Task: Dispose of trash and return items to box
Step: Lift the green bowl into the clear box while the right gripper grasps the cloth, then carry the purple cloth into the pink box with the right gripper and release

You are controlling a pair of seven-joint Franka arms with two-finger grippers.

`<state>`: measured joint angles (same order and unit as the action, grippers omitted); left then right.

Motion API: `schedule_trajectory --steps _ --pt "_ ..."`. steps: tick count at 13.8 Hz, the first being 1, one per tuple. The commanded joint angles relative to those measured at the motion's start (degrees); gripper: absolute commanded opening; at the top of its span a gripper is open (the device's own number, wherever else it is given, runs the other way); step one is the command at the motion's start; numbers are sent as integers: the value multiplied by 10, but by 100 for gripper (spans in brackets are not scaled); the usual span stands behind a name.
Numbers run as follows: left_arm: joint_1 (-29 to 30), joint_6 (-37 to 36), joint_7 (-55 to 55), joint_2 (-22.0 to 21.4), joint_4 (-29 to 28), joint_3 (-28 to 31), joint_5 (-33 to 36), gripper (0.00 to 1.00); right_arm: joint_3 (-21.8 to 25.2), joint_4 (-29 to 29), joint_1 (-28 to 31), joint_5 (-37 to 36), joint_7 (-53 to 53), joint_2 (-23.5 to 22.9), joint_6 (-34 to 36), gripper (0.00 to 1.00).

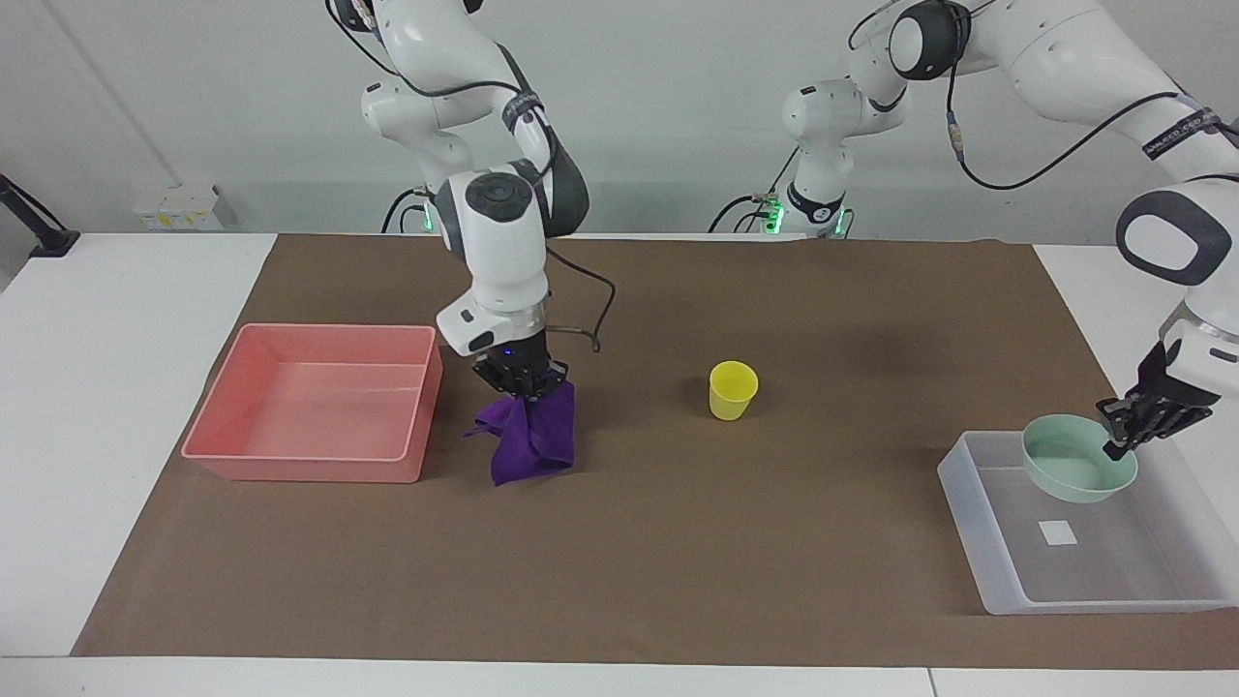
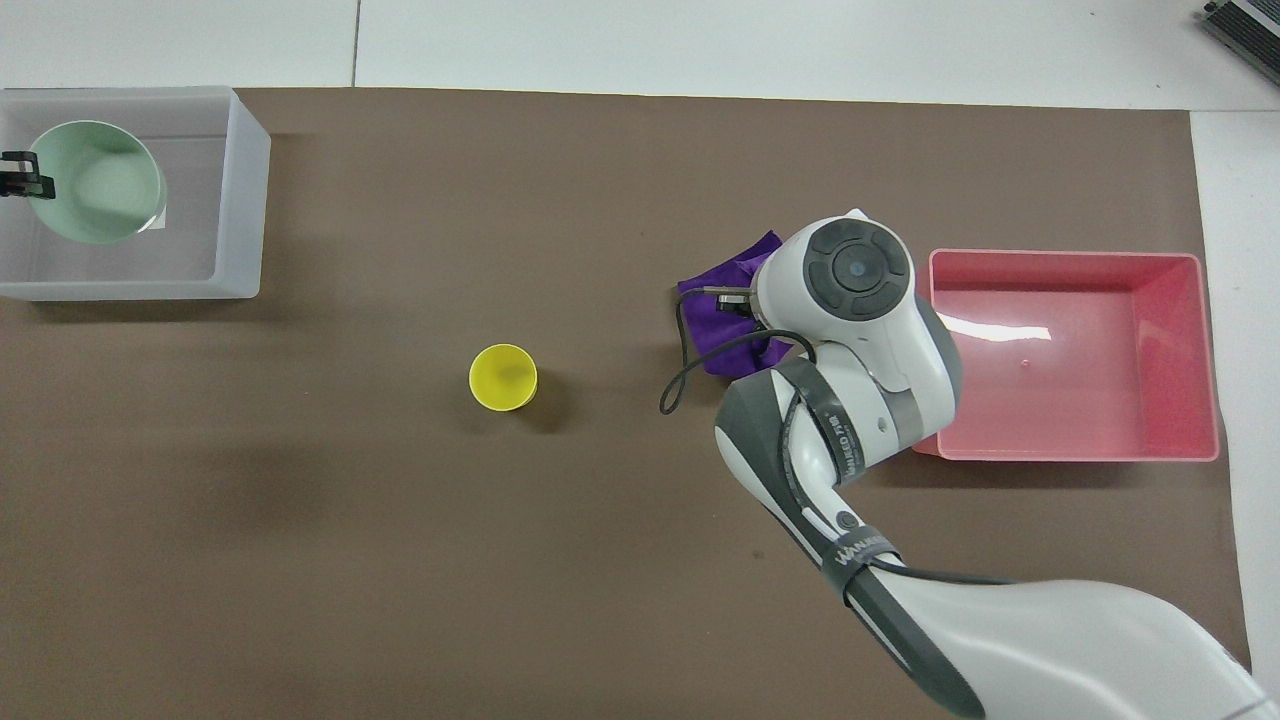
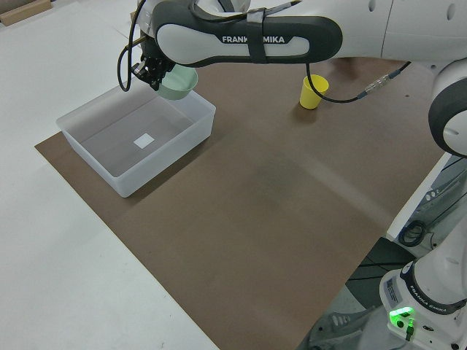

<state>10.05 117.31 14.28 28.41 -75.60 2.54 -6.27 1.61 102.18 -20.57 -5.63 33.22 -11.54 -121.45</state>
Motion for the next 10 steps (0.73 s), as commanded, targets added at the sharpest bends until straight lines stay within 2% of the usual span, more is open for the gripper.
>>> schedule_trajectory --steps 1,3,6,10 --pt "62 -17 23 94 106 -55 5 0 -6 14 32 -6 -26 60 52 0" --pt "66 4 23 117 111 -60 5 0 -5 14 59 -5 -63 88 95 0" --pt "75 18 23 137 118 -58 5 0 -4 14 109 -7 -123 114 122 0" --pt "67 34 19 134 107 -56 26 0 -5 21 175 -7 -203 122 128 0"
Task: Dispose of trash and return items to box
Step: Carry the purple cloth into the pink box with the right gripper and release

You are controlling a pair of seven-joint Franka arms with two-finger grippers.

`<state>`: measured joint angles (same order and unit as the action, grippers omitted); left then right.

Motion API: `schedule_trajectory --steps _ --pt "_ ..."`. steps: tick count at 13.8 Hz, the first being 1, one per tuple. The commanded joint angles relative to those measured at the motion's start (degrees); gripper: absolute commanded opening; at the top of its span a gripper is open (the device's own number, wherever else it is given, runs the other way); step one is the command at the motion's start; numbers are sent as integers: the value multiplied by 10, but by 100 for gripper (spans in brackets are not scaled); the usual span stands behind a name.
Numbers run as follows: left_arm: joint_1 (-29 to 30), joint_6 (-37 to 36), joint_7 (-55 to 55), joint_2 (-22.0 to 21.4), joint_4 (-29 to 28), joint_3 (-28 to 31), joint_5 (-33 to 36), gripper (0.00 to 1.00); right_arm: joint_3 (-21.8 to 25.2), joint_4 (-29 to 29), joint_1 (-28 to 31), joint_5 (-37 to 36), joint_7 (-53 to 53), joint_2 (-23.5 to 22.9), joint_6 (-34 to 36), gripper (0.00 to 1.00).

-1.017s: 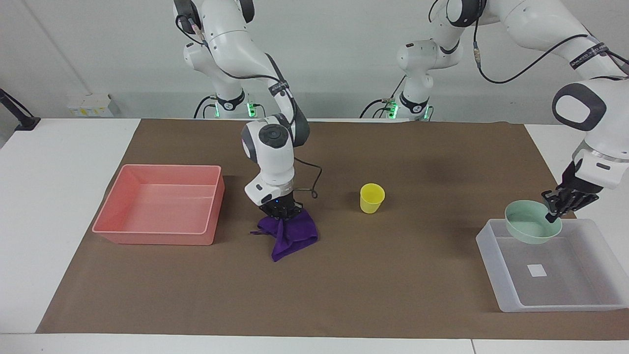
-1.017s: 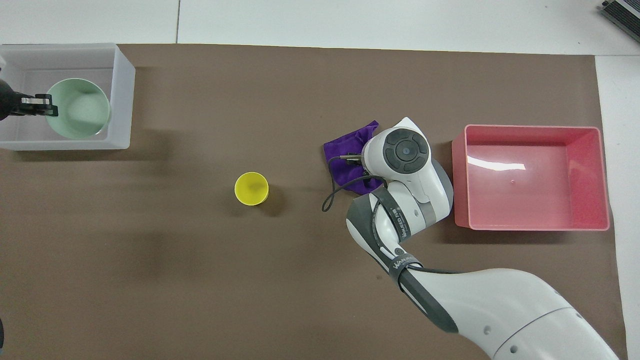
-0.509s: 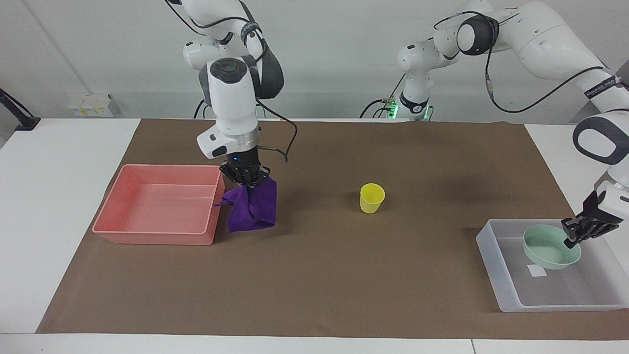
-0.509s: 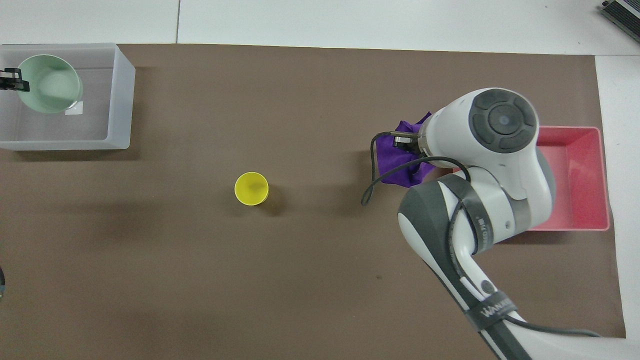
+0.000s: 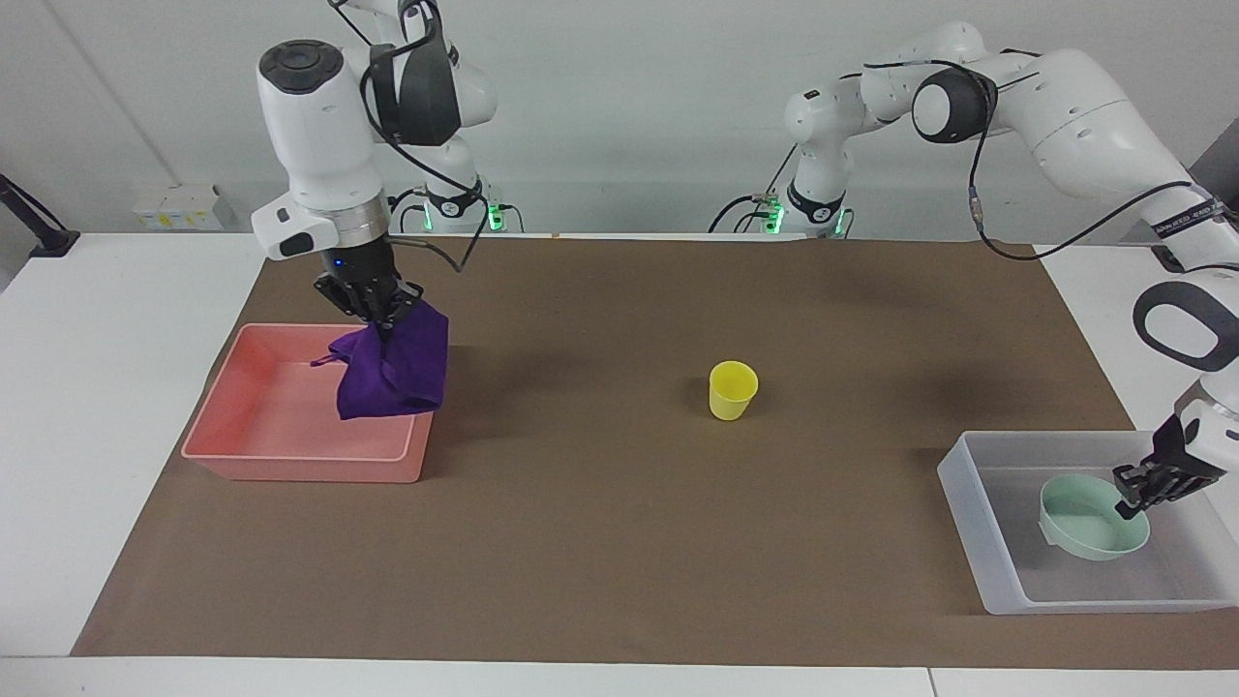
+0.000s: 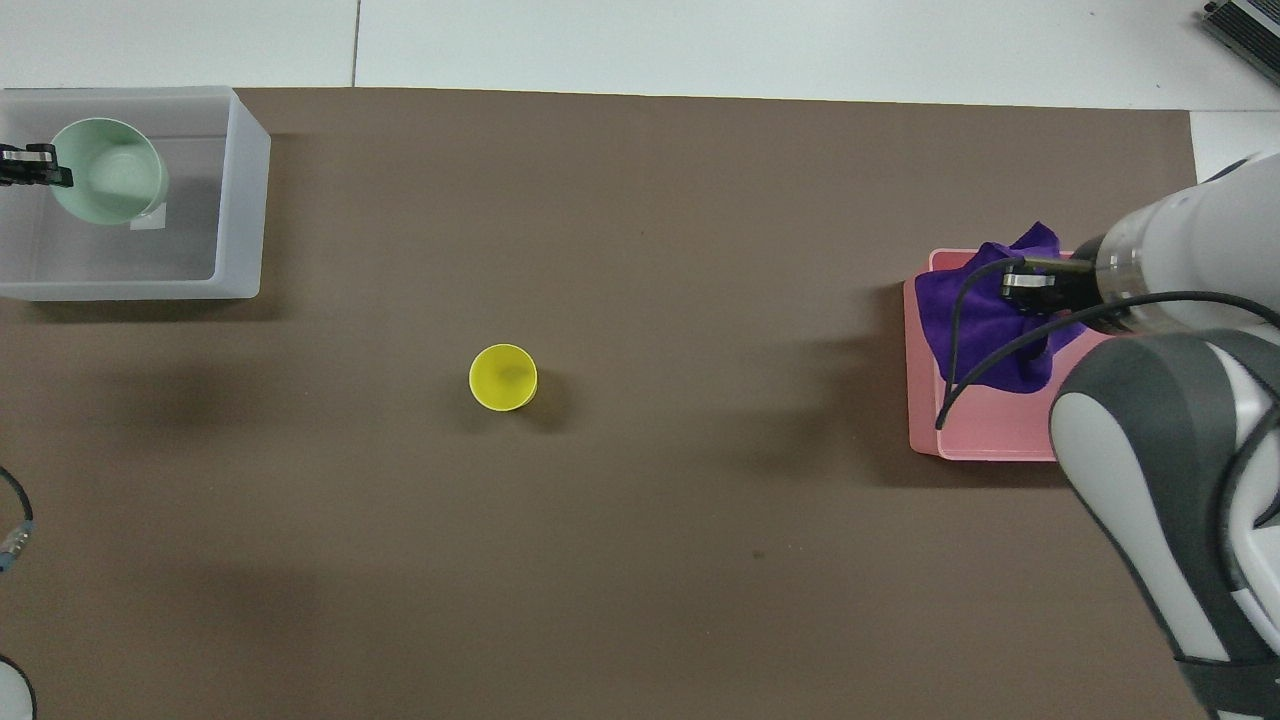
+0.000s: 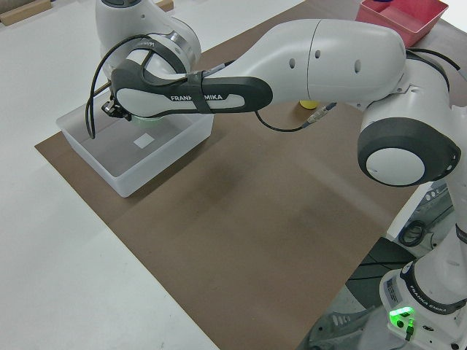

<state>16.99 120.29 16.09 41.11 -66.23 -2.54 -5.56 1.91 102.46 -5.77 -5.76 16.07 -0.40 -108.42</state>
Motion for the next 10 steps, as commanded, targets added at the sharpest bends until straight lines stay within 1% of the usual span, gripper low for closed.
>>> schedule_trajectory --steps 1,3,4,6,8,9,10 --pt "-6 6 -1 6 2 -5 20 0 -8 26 43 -5 -52 14 -7 0" --pt "-12 11 -1 4 -6 -2 23 0 -8 60 76 1 -89 26 -23 0" --pt "-13 13 -1 5 -6 3 29 0 -8 81 89 3 -102 30 -43 0" --pt "-15 25 -1 4 -16 3 55 0 -8 120 102 4 -105 36 -82 0" --pt "-16 44 -1 2 -27 10 74 0 -8 143 107 6 -99 35 -101 0" --pt "-16 64 0 -8 -53 14 79 0 -8 161 108 17 -98 32 -116 0" --pt "-14 80 1 -19 -80 13 79 0 -8 185 110 22 -98 29 -153 0"
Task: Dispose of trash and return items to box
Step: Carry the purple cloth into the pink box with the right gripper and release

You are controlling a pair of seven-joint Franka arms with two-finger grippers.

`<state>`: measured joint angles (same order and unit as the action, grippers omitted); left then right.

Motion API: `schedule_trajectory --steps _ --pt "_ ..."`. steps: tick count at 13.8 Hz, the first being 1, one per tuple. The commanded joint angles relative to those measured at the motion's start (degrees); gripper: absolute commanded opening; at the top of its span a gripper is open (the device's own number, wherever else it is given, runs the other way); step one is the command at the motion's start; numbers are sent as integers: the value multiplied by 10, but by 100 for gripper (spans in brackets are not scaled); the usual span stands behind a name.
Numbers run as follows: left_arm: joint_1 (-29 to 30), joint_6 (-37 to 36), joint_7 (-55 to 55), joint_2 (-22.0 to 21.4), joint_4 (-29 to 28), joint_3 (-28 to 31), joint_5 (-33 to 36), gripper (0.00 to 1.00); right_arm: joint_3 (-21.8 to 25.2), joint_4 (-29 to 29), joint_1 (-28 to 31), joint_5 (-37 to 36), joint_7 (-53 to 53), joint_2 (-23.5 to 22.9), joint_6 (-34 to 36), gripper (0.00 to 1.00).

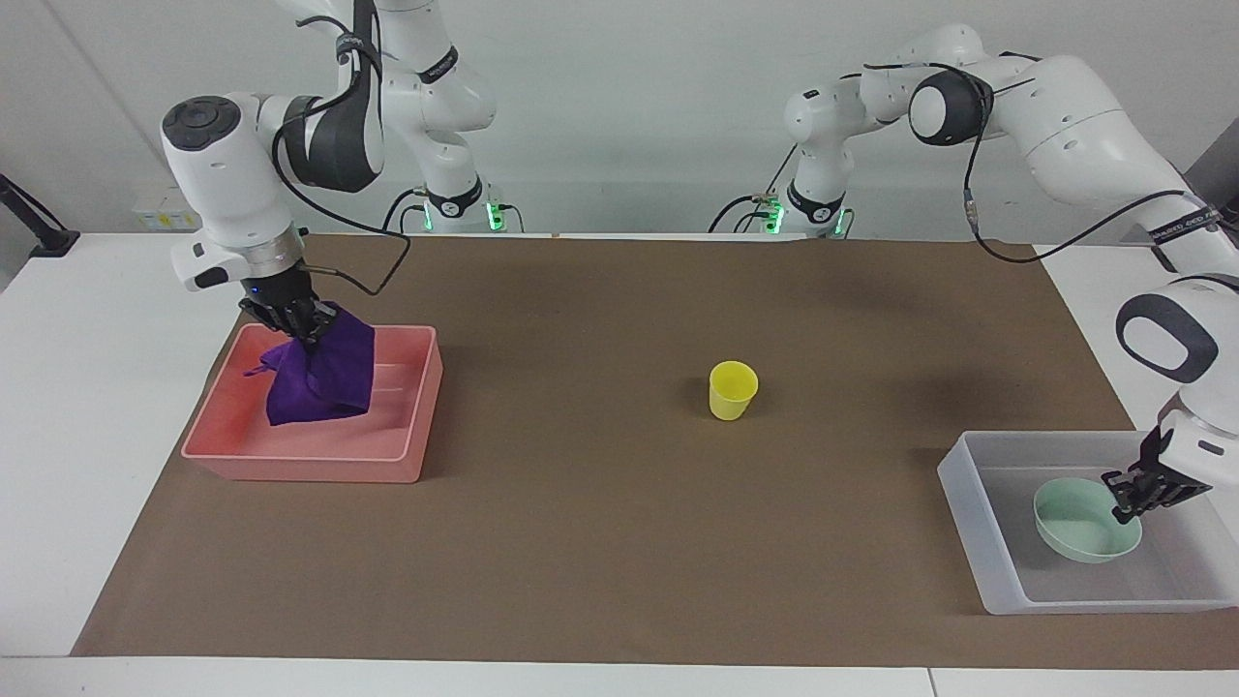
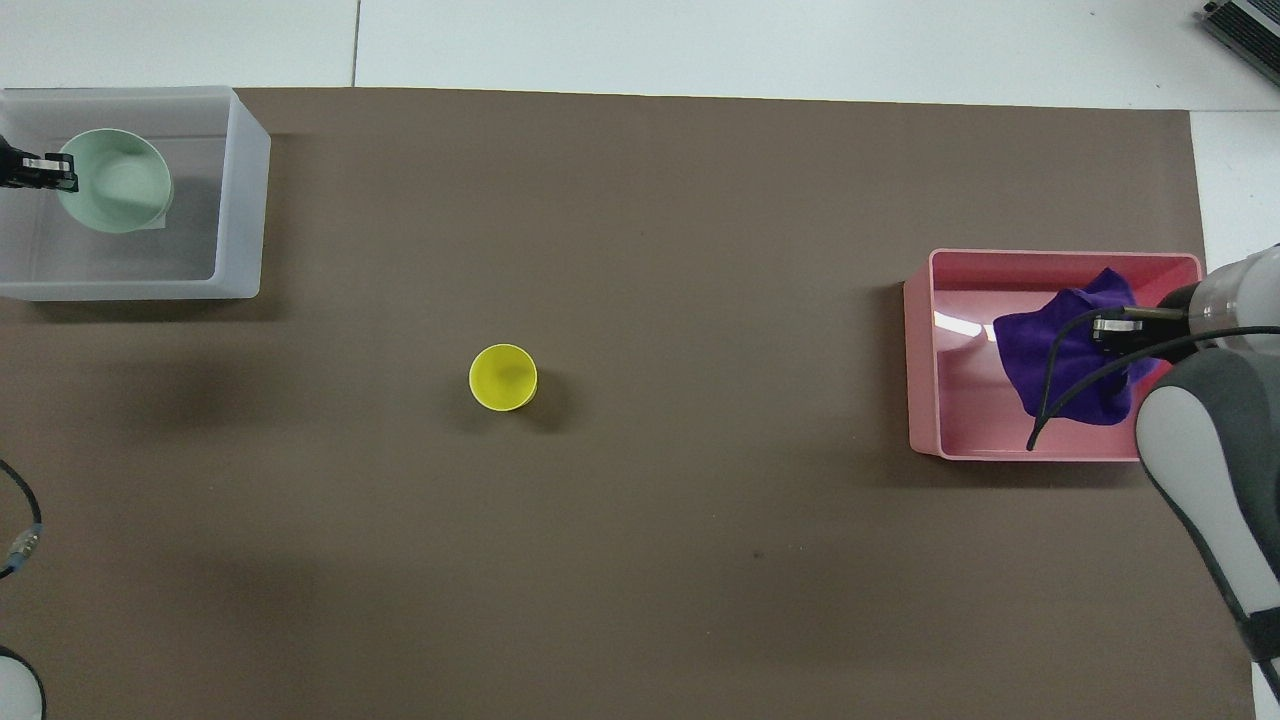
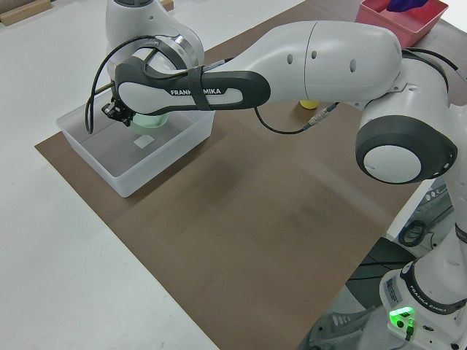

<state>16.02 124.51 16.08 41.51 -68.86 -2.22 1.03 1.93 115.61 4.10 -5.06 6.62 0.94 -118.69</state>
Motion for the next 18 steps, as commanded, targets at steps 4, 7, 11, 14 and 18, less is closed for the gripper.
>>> schedule_trajectory --steps 4,7,11,14,18 --pt "-2 37 5 -41 -85 8 11 4 -7 120 29 15 -11 10 -129 0" --pt "1 39 24 -42 -78 10 13 52 -8 126 43 15 -6 -23 -179 0" --pt "-12 12 25 -100 -97 6 12 65 -9 124 37 15 26 -31 -181 80" --pt "-68 -28 17 -180 -153 7 10 74 -14 89 36 15 21 -26 -140 100" --pt "-141 -29 -26 -282 -283 7 10 79 -16 9 21 15 18 -15 -60 100"
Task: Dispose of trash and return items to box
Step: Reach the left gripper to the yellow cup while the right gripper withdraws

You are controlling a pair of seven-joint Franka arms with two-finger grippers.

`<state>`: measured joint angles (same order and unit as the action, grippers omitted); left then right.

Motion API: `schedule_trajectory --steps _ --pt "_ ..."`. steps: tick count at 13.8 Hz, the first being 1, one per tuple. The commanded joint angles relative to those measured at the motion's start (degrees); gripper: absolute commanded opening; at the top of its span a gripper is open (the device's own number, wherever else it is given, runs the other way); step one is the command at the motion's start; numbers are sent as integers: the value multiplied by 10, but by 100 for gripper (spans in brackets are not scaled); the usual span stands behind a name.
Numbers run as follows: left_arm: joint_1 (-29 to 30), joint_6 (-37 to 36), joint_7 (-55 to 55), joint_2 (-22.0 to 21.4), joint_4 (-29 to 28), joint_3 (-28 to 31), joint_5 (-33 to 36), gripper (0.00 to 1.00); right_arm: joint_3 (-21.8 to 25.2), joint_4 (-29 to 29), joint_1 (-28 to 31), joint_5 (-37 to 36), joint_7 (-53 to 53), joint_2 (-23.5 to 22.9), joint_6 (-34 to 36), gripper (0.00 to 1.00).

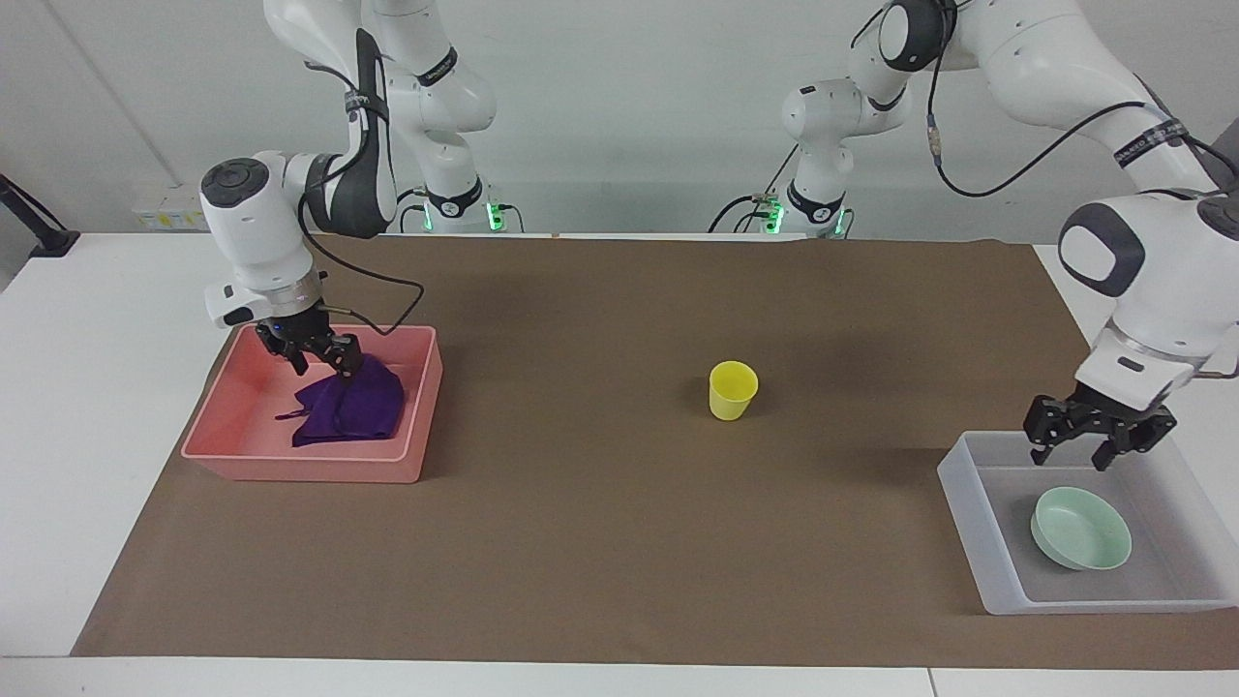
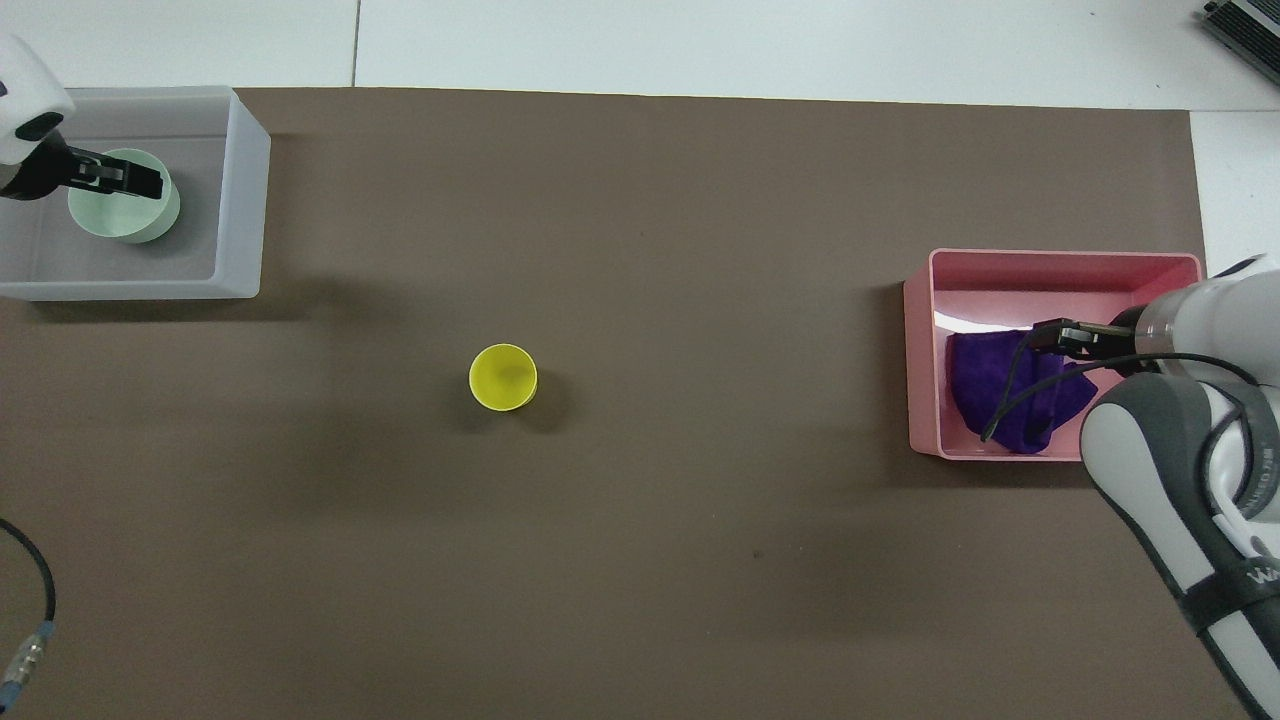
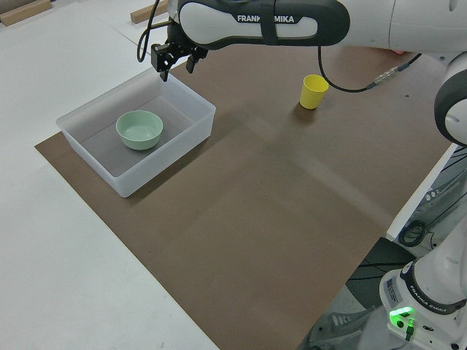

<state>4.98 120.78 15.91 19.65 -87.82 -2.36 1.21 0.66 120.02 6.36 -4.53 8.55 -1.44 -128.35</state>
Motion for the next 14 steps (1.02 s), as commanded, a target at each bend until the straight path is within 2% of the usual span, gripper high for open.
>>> schedule_trajectory --steps 1,3,5,8,11,14 --pt "-56 7 -43 -74 -114 9 8 82 -3 -55 -9 10 -2 13 62 100" --pt "-101 -12 -92 -87 -141 8 8 84 -5 -106 -14 10 -6 14 124 100" --pt "-145 1 -144 -100 -175 7 8 84 -10 -158 -14 10 -24 14 191 100" --pt "-196 32 -174 -115 -218 6 5 83 -22 -191 -13 10 -27 36 239 100" --pt "-231 36 -179 -113 -228 5 -29 78 -22 -241 -13 10 -27 38 309 100" --pt "-270 67 -225 -109 -257 6 -31 76 -22 -272 -13 10 -31 37 346 100"
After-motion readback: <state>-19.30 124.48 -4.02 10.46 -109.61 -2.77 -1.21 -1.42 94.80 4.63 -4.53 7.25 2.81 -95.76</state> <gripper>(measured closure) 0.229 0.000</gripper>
